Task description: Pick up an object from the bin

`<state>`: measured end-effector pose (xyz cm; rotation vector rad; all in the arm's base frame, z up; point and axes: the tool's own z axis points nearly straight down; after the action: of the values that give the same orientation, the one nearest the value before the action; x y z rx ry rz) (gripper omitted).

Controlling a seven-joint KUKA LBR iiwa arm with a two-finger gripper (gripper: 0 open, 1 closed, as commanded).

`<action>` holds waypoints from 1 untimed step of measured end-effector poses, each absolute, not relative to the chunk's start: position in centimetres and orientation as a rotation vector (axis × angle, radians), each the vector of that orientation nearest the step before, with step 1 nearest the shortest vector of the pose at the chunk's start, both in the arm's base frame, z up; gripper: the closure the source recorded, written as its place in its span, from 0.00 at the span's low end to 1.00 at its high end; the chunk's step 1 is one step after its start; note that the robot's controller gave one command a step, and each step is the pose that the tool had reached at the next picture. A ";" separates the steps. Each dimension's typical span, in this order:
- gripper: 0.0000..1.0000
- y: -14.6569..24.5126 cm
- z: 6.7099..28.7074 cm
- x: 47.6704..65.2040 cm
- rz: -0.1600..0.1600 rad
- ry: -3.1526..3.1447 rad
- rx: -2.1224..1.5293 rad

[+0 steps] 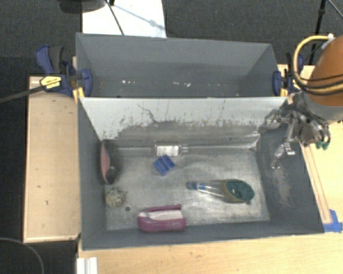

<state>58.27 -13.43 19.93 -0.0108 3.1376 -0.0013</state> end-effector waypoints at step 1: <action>0.00 -9.3 12.5 51.8 0.006 3.150 0.097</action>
Offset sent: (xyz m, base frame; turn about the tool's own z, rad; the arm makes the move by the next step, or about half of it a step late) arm -0.0614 0.0380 -0.0704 0.0701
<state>51.78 -9.34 12.49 0.0973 3.1500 0.0065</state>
